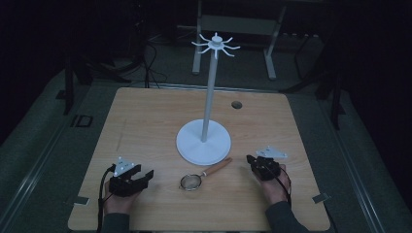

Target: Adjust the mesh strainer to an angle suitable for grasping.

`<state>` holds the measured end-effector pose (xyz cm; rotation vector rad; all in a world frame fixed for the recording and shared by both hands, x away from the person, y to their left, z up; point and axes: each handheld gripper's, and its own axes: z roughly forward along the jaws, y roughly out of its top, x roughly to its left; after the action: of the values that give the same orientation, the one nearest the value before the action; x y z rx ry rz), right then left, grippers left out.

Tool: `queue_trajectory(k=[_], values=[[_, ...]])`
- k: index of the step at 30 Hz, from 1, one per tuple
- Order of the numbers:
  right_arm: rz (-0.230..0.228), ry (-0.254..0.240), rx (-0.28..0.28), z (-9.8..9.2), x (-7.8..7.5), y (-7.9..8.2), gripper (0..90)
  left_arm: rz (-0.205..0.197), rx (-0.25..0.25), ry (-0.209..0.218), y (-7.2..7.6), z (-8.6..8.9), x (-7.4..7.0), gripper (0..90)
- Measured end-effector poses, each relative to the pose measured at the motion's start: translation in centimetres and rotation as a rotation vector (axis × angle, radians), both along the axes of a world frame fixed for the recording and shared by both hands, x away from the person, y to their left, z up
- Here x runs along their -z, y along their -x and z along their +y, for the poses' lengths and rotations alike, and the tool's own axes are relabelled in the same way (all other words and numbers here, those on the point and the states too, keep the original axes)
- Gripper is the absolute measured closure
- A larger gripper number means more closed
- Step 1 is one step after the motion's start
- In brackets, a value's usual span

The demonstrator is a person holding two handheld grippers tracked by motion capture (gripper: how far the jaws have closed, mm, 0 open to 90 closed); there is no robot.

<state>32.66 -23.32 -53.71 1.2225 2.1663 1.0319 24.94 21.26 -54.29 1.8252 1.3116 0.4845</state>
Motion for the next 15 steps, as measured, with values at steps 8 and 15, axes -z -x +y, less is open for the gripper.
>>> queue_trajectory(k=[8, 15], values=[[0.025, 0.013, -0.056, 2.6, 0.3, -1.4, 89.9, -0.006, 0.009, -0.001, 0.0, -0.1, 0.0, 42.8], [0.072, 0.003, -0.054, 3.8, 1.0, -2.6, 89.9, -0.010, 0.014, -0.002, 0.1, -0.2, -0.1, 42.8]])
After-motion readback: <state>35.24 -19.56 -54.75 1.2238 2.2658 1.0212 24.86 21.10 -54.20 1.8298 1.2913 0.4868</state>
